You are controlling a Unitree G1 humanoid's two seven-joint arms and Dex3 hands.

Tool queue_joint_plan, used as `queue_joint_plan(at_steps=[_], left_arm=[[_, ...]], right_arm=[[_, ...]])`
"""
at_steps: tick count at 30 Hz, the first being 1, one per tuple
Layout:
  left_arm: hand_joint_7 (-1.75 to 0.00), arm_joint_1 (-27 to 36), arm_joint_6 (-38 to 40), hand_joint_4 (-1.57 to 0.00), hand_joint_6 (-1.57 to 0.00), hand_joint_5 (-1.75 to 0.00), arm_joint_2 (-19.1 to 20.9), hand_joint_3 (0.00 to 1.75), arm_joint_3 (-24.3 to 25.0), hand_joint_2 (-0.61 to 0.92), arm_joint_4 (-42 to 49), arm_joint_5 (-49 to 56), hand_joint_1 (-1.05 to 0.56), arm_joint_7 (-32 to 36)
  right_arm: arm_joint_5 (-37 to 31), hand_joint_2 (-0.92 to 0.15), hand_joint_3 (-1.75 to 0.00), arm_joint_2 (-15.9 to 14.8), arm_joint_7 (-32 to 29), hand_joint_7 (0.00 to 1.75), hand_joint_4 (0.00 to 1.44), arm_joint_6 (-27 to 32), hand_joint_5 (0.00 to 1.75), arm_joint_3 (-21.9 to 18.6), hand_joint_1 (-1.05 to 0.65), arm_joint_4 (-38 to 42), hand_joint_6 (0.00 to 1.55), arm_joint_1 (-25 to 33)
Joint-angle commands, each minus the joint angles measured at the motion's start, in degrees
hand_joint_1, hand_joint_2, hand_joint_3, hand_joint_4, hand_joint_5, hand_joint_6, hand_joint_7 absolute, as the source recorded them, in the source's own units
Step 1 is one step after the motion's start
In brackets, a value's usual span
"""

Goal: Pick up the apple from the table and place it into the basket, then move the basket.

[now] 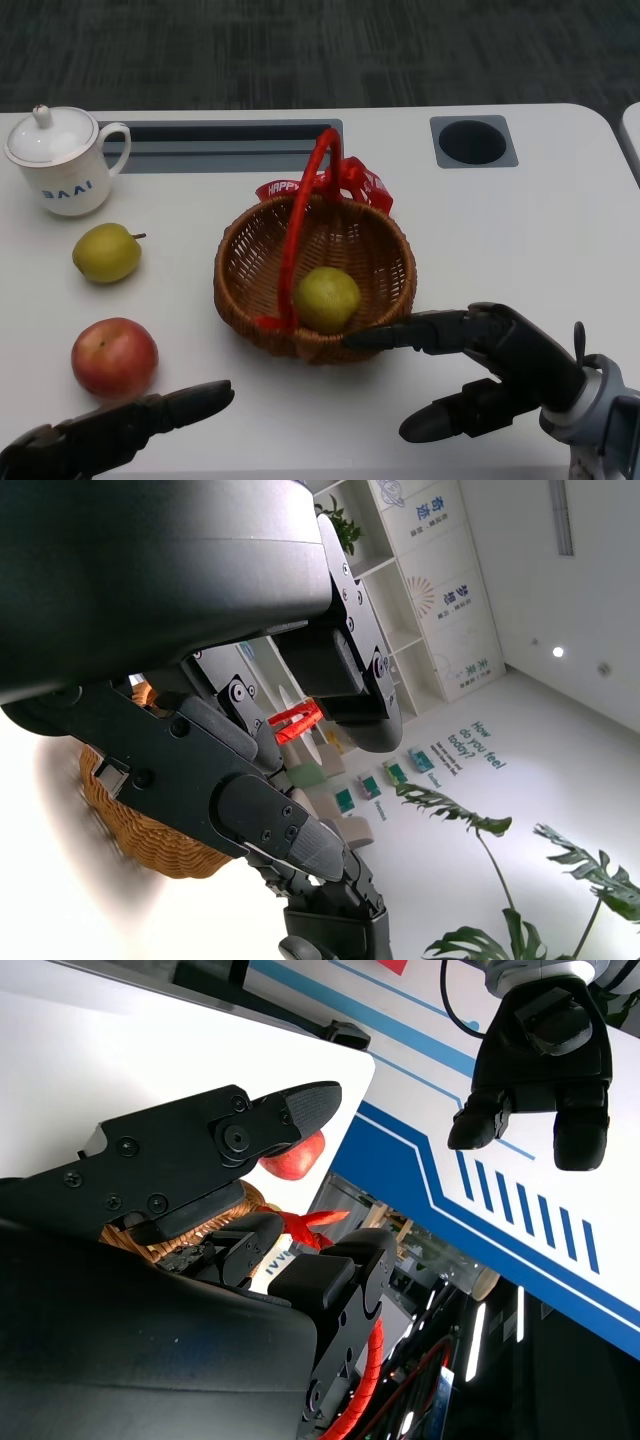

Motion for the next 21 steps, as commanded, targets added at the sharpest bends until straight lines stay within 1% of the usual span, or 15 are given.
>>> queue_joint_plan(at_steps=[1, 12, 15, 17, 21], left_arm=[[0.00, -0.17, 0.06, -1.02, -0.92, 0.00, 0.82, 0.00, 0.22, 0.71, -0.01, -0.38, -0.35, -0.05], [0.00, 0.05, -0.08, -1.02, -0.92, 0.00, 0.63, 0.00, 0.17, 0.71, -0.14, -0.07, -0.35, 0.06], [0.00, -0.37, -1.10, -1.00, -0.90, 0.00, -0.02, 0.00, 1.84, 0.71, 0.14, 2.76, -0.37, 1.06], [0.00, -0.71, -1.88, -0.93, -0.84, 0.00, -0.63, 0.00, 4.79, 0.72, 0.06, 7.77, -0.43, 2.48], [0.00, -0.92, -0.34, -0.60, -0.58, 0.00, -0.45, 0.00, 11.23, 0.71, -1.61, 19.08, -0.63, 5.46]], right_arm=[[0.19, -0.83, 0.00, -0.32, -0.87, 0.01, 0.72, -0.49, 0.01, -0.35, -0.46, 0.14, 0.67, 0.07], [0.41, -0.83, 0.00, -0.32, -0.82, 0.00, 0.72, -0.62, 0.00, -0.31, -0.46, 0.37, 0.67, 0.10], [0.37, -0.82, 0.00, -0.41, -0.76, 0.00, 0.72, -0.64, 0.00, -0.30, -0.45, 0.41, 0.67, 0.05], [0.13, -0.83, 0.00, -0.52, -0.89, 0.00, 0.72, -0.77, 0.00, -0.30, -0.45, 0.44, 0.67, 0.02], [-0.16, -0.83, 0.00, -0.60, -1.10, 0.00, 0.72, -0.98, 0.00, -0.28, -0.47, 0.46, 0.67, -0.01]])
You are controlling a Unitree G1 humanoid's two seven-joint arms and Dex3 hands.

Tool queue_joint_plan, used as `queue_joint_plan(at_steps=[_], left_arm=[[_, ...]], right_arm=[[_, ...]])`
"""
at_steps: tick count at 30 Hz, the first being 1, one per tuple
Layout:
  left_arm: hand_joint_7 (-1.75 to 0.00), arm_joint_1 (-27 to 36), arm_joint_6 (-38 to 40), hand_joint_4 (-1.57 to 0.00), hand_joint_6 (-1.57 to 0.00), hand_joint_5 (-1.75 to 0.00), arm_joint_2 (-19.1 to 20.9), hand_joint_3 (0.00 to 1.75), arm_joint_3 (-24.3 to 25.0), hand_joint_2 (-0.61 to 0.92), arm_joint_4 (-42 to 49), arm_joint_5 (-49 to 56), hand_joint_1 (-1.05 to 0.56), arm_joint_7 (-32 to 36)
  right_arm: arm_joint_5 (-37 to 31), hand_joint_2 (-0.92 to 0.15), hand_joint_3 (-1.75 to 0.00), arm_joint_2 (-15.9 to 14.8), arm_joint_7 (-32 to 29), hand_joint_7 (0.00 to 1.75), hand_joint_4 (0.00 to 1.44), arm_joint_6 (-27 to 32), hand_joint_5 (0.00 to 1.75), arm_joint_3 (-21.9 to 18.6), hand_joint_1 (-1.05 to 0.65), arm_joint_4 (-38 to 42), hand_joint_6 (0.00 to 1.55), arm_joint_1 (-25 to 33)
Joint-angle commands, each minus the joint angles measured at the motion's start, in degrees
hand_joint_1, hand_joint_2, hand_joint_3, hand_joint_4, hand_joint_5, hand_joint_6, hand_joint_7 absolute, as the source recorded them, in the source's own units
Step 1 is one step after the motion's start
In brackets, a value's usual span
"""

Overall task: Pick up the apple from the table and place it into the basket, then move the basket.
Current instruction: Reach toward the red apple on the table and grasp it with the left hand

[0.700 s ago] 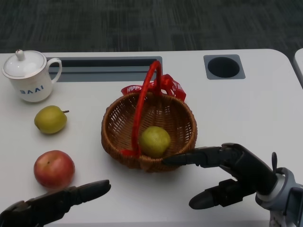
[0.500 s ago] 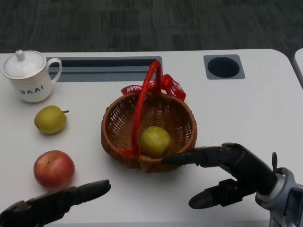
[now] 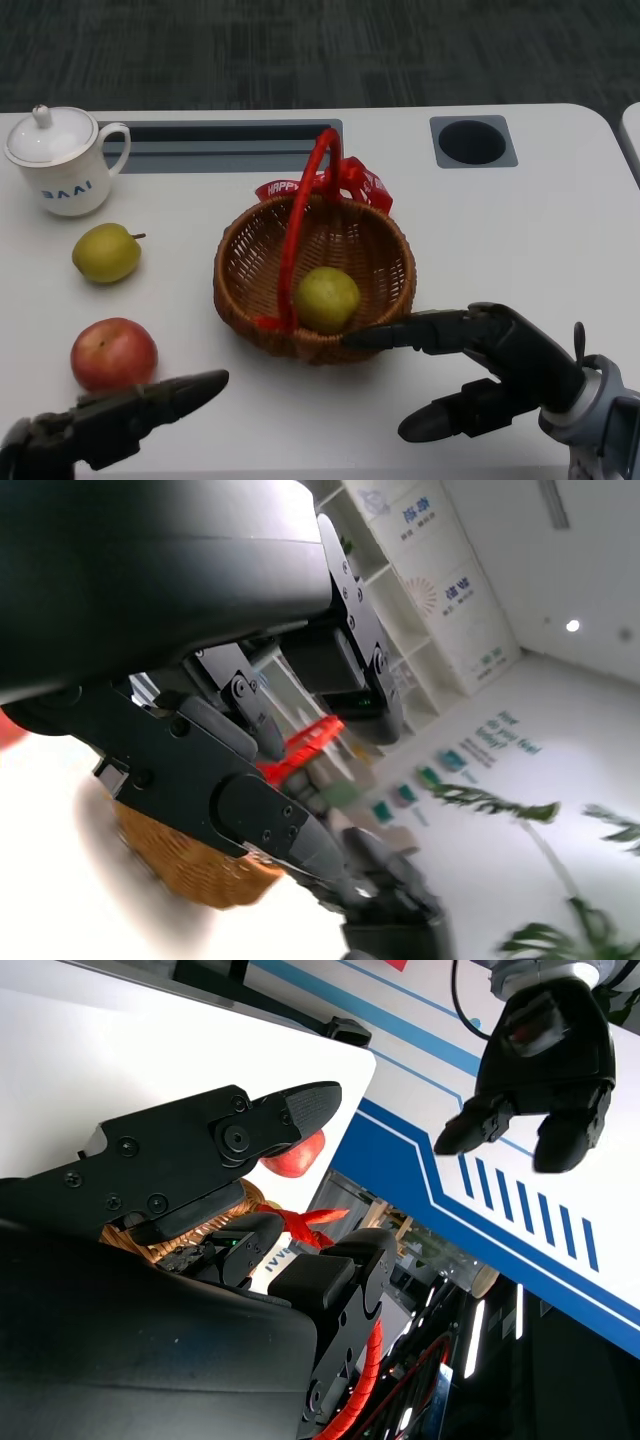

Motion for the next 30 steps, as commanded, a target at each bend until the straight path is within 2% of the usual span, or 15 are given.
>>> queue_joint_plan(at_steps=[1, 4, 7, 15, 20, 24, 30], left_arm=[[0.00, -0.50, 1.07, -0.53, -0.52, 0.00, 1.05, 0.00, 4.72, 0.70, -0.85, 7.06, -0.66, 2.90], [0.00, -3.01, 1.29, -0.41, -0.43, 0.00, 2.32, 0.00, 7.39, 0.67, 1.80, 10.73, -0.73, 5.38], [0.00, -6.08, 0.99, -0.39, -0.41, 0.00, 3.66, 0.00, 9.74, 0.65, 6.44, 13.32, -0.75, 8.85], [0.00, -13.78, 0.76, -0.29, -0.33, 0.00, 6.41, 0.02, 10.66, 0.70, 23.29, 17.44, -0.68, 19.01], [0.00, -21.01, 0.52, -0.20, -0.26, -0.01, 7.64, 0.01, 8.10, 0.73, 37.19, 21.51, -0.69, 27.84], [-0.01, -26.28, 0.80, -0.23, -0.26, -0.02, 8.29, 0.01, 5.07, 0.74, 46.66, 23.09, -0.71, 33.78], [-0.01, -32.09, 3.29, -0.26, -0.30, -0.02, 7.21, 0.00, 0.98, 0.74, 56.04, 20.53, -0.69, 36.84]], right_arm=[[0.16, -0.83, 0.00, -0.65, -0.56, 0.00, 0.72, -0.76, 0.00, -0.23, -0.47, 0.20, 0.67, 0.02], [0.28, -0.83, 0.00, -0.62, -0.49, 0.00, 0.72, -1.00, 0.00, -0.16, -0.47, 0.16, 0.67, 0.08], [0.15, -0.83, 0.00, -0.71, -0.65, 0.00, 0.72, -0.72, 0.00, -0.13, -0.47, 0.09, 0.67, 0.20], [0.70, -0.83, 0.00, -0.86, -0.27, 0.00, 0.72, -0.33, 0.00, 0.15, -0.46, -0.62, 0.67, 0.79], [1.60, -0.84, 0.00, -0.98, 0.62, 0.00, 0.70, 0.57, 0.00, 0.36, -0.46, -0.89, 0.65, 1.05], [1.92, -0.84, 0.00, -1.32, 0.92, 0.00, 0.69, 1.81, 0.00, 0.46, -0.46, -1.71, 0.64, 1.66], [2.92, -0.83, 0.00, -1.39, 1.85, 0.00, 0.69, 2.72, 0.00, 0.45, -0.44, -3.00, 0.64, 2.35]])
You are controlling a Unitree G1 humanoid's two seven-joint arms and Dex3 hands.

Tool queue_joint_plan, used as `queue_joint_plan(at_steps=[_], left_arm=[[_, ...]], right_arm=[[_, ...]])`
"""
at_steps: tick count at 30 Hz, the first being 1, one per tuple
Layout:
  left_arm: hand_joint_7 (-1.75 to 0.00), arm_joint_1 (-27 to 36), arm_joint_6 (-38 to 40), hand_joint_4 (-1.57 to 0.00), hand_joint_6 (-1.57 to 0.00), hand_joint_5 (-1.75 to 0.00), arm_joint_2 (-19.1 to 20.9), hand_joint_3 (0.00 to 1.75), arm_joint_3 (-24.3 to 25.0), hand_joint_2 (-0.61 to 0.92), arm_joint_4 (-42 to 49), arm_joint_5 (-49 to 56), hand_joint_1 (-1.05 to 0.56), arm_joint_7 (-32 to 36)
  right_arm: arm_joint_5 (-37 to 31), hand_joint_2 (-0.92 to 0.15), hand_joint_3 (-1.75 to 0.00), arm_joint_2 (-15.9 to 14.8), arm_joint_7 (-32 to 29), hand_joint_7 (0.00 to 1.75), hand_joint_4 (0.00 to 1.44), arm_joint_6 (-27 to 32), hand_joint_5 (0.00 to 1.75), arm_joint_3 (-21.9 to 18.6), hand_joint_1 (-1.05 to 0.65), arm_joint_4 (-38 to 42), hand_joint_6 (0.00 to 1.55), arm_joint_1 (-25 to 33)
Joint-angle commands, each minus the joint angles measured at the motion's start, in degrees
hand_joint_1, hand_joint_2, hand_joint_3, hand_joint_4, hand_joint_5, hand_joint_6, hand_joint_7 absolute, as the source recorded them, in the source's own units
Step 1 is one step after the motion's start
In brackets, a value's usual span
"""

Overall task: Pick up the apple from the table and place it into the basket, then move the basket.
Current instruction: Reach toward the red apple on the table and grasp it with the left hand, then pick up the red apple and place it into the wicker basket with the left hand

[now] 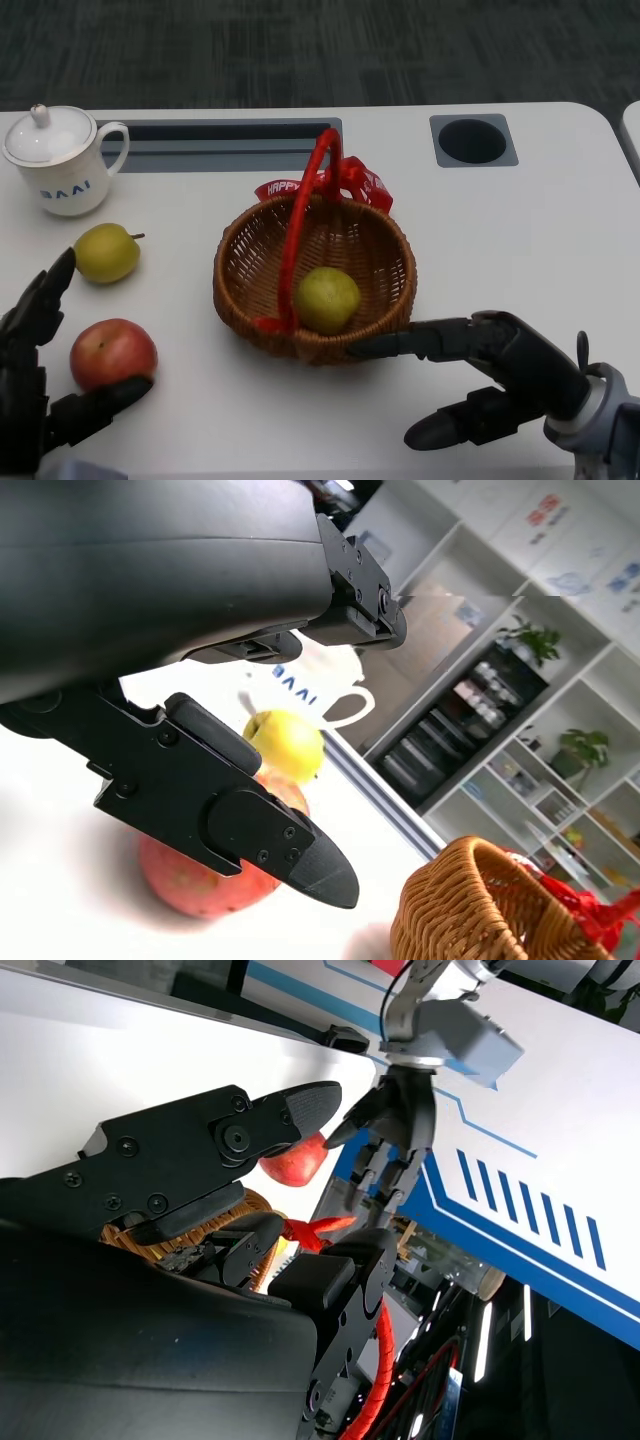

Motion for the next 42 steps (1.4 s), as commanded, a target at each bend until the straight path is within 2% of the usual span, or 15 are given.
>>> queue_joint_plan(at_steps=[1, 10, 21, 29, 32, 34, 38, 42], left_arm=[[-0.01, -2.83, 0.07, -0.26, -0.30, -0.01, 0.51, 0.00, -1.65, 0.74, 5.25, -2.46, -0.68, 1.69], [-0.02, -8.56, 0.59, -0.38, -0.40, -0.04, 2.03, 0.00, -8.12, 0.75, 18.40, -0.35, -0.73, 9.40], [-0.03, -10.43, 3.10, -0.50, -0.51, -0.03, 1.11, 0.00, -12.96, 0.69, 27.73, -2.19, -0.59, 13.12], [-0.01, -13.88, 11.23, -0.55, -0.54, -0.03, -1.06, 0.01, -10.17, 0.72, 30.36, -9.55, -0.45, 14.15], [-0.01, -14.80, 12.03, -0.60, -0.55, -0.04, -1.51, 0.01, -9.63, 0.73, 30.41, -11.40, -0.41, 13.74], [-0.03, -15.17, 10.84, -0.70, -0.62, -0.05, -2.06, 0.00, -8.83, 0.73, 30.35, -13.14, -0.38, 12.80], [-0.06, -15.83, 8.04, -1.10, -0.93, -0.08, -3.70, 0.01, -6.77, 0.77, 29.88, -16.87, -0.25, 11.94], [-0.05, -15.75, 4.89, -1.24, -1.09, -0.06, -5.18, 0.01, -5.53, 0.82, 28.60, -19.32, -0.20, 11.45]], right_arm=[[1.17, -0.83, 0.00, -0.80, 0.65, 0.00, 0.69, 0.60, 0.00, -0.14, -0.44, -1.07, 0.64, 0.59], [0.71, -0.82, 0.00, -1.14, 0.21, 0.00, 0.68, 2.16, 0.00, -0.19, -0.44, -2.51, 0.64, 1.52], [0.98, -0.83, 0.00, -1.22, 0.45, 0.00, 0.68, 2.58, 0.00, -0.14, -0.44, -3.79, 0.64, 1.96], [0.96, -0.84, 0.00, -1.55, 0.56, 0.00, 0.68, 2.78, 0.00, 0.01, -0.45, -4.43, 0.63, 2.30], [0.98, -0.84, 0.00, -1.49, 0.55, 0.00, 0.68, 2.83, 0.00, 0.06, -0.44, -4.51, 0.64, 2.35], [0.82, -0.85, 0.00, -1.61, 0.37, 0.00, 0.68, 3.03, 0.00, 0.09, -0.45, -4.78, 0.64, 2.44], [0.73, -0.86, -0.01, -1.81, 0.28, 0.00, 0.68, 2.71, 0.00, 0.06, -0.45, -4.93, 0.64, 2.42], [0.80, -0.88, -0.01, -1.91, 0.32, 0.00, 0.69, 2.31, 0.00, -0.04, -0.46, -4.80, 0.64, 2.36]])
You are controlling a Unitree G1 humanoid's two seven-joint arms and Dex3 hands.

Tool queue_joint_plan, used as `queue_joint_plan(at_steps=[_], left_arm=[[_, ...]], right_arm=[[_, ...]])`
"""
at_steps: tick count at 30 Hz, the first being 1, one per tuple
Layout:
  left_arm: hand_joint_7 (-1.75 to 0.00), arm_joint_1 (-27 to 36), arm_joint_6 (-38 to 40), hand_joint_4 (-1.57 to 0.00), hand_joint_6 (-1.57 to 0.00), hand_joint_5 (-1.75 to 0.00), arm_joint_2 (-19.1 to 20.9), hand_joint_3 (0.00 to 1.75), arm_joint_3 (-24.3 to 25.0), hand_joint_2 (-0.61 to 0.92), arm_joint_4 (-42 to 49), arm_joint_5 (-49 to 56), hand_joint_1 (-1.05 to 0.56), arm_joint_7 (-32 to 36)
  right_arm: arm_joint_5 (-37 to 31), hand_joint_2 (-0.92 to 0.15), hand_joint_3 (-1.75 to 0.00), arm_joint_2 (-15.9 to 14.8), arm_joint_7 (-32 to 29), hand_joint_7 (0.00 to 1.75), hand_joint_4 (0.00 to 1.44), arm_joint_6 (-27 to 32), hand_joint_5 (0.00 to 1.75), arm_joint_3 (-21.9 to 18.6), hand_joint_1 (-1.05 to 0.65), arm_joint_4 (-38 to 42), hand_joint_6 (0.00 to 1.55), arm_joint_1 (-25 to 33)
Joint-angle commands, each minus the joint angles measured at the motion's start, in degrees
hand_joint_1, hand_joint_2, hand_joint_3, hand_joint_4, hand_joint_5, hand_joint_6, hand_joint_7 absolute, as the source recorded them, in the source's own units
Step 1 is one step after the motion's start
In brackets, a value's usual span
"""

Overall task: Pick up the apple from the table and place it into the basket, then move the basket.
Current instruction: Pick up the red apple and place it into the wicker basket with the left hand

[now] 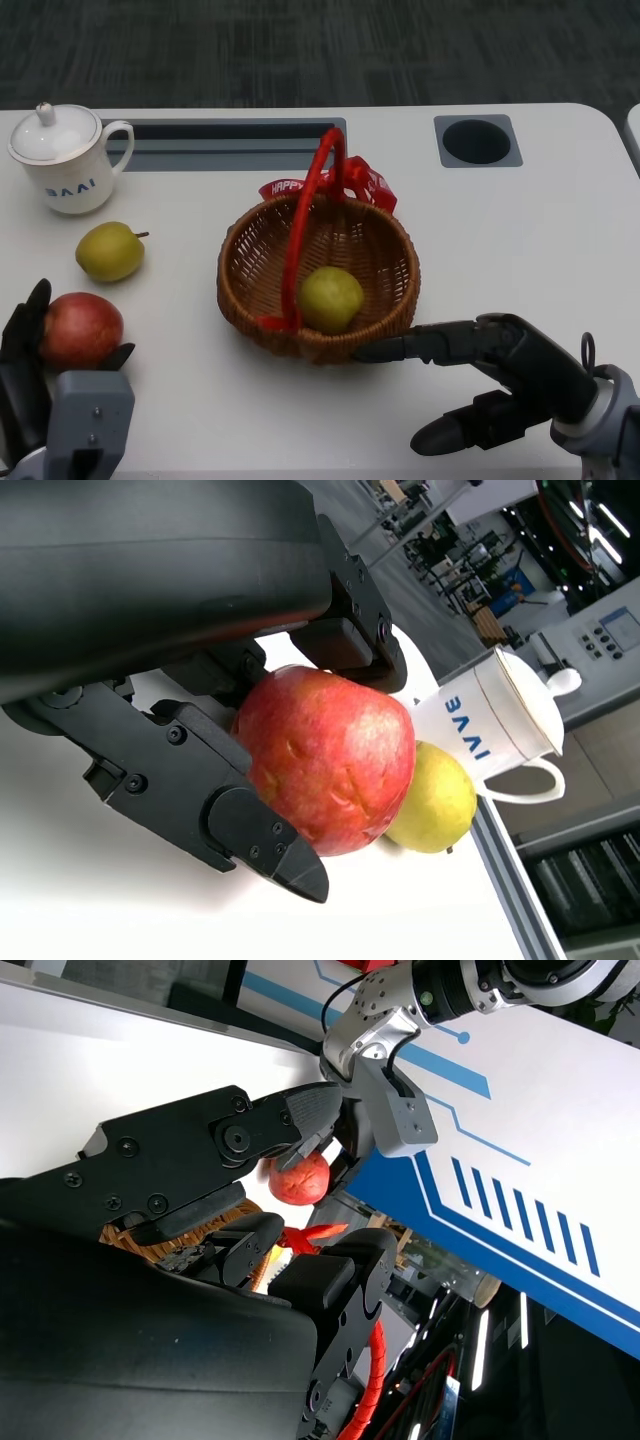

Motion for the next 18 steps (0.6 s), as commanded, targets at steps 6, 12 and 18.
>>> queue_joint_plan(at_steps=[6, 12, 18], left_arm=[[-0.02, 1.10, -7.95, -1.26, -1.10, -0.03, -2.48, 0.01, 2.32, 0.84, -3.30, -3.92, -0.20, -3.77], [-0.01, 2.87, -11.73, -1.25, -1.09, -0.02, -3.68, 0.00, 3.31, 0.84, -7.08, -5.11, -0.17, -6.03], [0.00, 5.60, -15.42, -1.25, -1.08, -0.01, -4.96, 0.00, 3.56, 0.85, -12.35, -6.02, -0.14, -9.50]], right_arm=[[0.21, -0.91, -0.01, -0.52, -0.31, 0.00, 0.69, -0.83, 0.00, -0.29, -0.45, -0.08, 0.65, -0.01], [0.22, -0.92, -0.01, -0.06, -0.22, 0.00, 0.69, -1.28, 0.00, -0.19, -0.45, 0.78, 0.65, -0.42], [0.38, -0.92, 0.00, 0.64, -0.19, 0.01, 0.71, -2.64, 0.01, -0.26, -0.44, 2.33, 0.67, -1.02]])
